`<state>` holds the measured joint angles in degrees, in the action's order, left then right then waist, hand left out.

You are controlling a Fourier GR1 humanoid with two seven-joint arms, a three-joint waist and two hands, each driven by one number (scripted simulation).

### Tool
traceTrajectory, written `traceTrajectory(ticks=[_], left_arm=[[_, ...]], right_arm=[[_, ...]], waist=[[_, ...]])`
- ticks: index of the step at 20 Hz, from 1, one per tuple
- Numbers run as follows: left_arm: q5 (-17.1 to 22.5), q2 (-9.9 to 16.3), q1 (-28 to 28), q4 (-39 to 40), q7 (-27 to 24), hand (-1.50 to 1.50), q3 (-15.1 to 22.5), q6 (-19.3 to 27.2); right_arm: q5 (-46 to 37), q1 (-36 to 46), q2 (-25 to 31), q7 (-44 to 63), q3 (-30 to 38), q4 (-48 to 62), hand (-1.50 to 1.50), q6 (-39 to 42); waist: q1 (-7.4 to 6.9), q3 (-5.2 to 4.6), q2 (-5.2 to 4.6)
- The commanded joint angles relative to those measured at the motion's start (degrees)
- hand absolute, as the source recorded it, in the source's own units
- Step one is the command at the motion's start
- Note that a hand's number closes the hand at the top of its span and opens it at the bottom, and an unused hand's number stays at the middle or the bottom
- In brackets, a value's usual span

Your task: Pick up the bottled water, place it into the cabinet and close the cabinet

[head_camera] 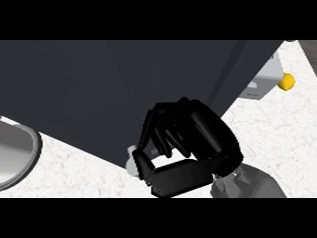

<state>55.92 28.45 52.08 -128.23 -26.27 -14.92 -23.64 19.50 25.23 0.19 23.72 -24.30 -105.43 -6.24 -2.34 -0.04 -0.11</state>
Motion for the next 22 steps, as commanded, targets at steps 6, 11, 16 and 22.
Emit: traceTrajectory(ticks=[6,11,16,22], left_arm=[[4.7,-2.7,0.7,0.8,3.1,-1.5,-5.7,-3.3],[6.5,-3.6,2.4,1.4,4.7,-1.5,-8.5,-7.0],[7.5,-4.7,3.0,1.8,6.9,-1.5,-10.9,-10.4],[8.9,-5.3,1.9,0.9,8.3,-1.5,-11.2,-9.1]], right_arm=[[8.7,13.5,2.3,-3.1,14.7,19.8,1.5,10.1],[10.3,17.1,5.8,-6.9,18.4,29.3,1.5,18.9],[6.6,22.0,1.2,-9.2,16.8,35.2,1.5,17.1],[8.8,26.6,1.5,-8.0,19.8,40.6,1.5,18.9]], waist=[[1.09,0.06,-0.07],[0.95,0.07,-0.12],[0.64,0.04,-0.01],[0.0,0.04,-0.22]])
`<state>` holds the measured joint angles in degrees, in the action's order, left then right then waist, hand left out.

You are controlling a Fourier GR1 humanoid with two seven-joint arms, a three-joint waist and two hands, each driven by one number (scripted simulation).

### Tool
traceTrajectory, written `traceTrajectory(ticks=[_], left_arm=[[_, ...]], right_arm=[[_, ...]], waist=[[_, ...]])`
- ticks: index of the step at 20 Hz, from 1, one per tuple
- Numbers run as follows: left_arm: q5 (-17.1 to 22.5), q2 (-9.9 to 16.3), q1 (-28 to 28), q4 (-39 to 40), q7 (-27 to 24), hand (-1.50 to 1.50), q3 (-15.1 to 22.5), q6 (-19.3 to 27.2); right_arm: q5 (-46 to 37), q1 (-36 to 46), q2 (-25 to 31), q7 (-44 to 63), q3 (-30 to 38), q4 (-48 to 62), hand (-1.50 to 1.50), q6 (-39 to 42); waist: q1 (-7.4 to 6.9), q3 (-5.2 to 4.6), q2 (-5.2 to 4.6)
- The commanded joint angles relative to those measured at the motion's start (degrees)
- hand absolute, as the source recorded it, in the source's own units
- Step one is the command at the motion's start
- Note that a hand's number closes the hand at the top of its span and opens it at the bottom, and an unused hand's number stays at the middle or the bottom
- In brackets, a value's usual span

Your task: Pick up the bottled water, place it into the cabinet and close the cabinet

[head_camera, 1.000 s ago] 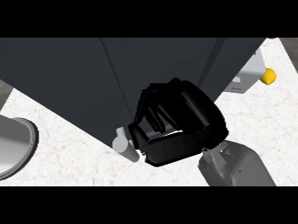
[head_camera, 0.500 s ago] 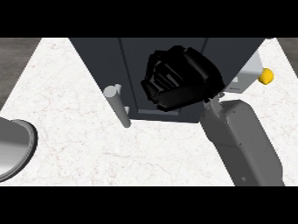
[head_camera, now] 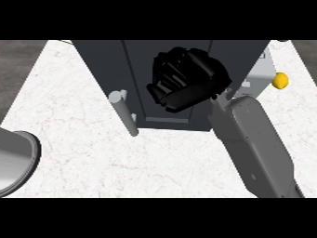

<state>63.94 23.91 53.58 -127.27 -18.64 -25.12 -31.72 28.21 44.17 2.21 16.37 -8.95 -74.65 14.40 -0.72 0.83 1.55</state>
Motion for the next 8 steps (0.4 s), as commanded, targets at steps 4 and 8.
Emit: traceTrajectory(ticks=[4,8], left_arm=[[2.6,1.7,-0.6,-0.3,3.0,-1.5,-1.6,0.1],[0.2,-1.4,-0.5,0.5,2.6,-1.5,-0.2,-2.0]], right_arm=[[2.8,8.8,-2.1,-1.4,1.4,10.6,1.5,-2.0],[2.8,8.2,-1.9,0.7,2.6,8.9,1.5,-1.5]], waist=[[-2.21,-0.82,-2.07],[-1.74,-0.88,-1.77]])
